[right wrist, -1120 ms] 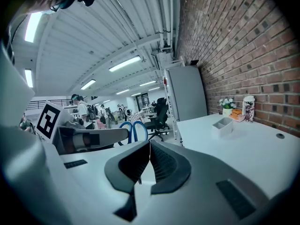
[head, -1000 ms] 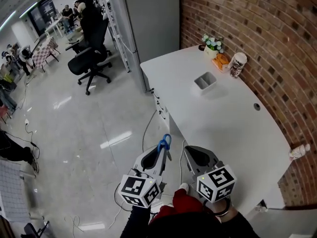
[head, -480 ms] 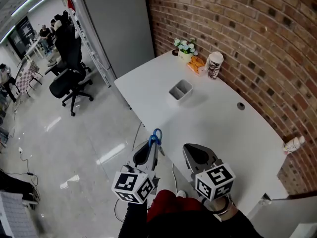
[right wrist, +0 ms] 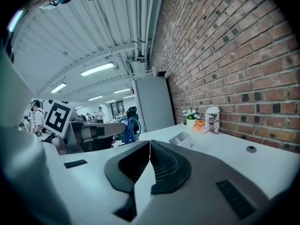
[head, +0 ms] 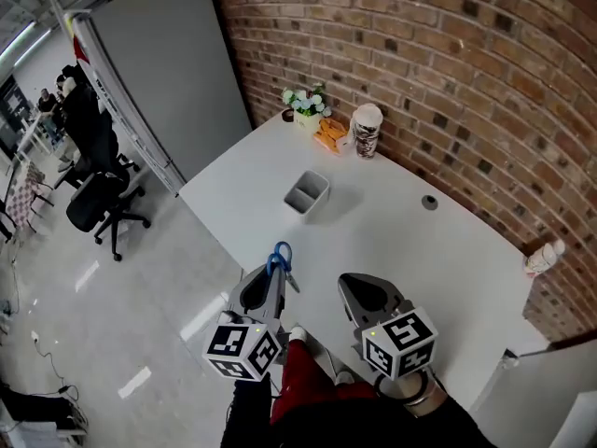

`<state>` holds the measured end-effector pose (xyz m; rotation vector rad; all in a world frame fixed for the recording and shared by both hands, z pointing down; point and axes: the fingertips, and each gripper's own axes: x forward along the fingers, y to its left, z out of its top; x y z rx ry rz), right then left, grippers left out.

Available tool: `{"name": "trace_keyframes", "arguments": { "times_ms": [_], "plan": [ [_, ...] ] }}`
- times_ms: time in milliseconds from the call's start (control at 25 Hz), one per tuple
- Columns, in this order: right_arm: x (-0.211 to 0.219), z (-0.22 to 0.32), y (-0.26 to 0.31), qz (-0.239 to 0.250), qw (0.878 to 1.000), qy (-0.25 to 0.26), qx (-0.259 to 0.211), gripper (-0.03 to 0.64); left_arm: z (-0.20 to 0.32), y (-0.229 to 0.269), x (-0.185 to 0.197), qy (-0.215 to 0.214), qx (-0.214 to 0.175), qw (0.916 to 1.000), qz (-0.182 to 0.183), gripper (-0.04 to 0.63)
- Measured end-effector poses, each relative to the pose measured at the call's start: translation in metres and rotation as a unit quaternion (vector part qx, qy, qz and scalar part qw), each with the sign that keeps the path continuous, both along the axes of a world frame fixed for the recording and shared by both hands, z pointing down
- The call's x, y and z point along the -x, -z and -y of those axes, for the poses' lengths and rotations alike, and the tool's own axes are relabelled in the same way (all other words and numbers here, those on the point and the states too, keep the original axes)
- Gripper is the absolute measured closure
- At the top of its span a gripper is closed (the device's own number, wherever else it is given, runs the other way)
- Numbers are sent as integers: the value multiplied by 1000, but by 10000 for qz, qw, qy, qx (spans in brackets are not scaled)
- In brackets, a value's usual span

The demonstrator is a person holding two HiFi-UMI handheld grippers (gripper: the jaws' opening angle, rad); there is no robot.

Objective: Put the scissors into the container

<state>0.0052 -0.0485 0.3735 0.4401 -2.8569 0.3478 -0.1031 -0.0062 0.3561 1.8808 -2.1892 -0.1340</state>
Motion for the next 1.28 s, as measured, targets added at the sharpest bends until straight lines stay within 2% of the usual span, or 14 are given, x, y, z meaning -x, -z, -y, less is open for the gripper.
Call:
{"name": "trace_keyframes", "arguments": {
  "times_ms": [320,680,1280],
  "plan": [
    [46,44,-13,-126,9986,-500,108,607,60,-18,46,-627,118,9977,-241,568],
    [99,85,-21,-259,9930,-1128,252,607,121,-25,98,-1282,245,9907,-393,568],
    [122,134,-49,-636,9679,-2380,507,607,214,-47,125,-2382,384,9691,-516,568]
  ]
}}
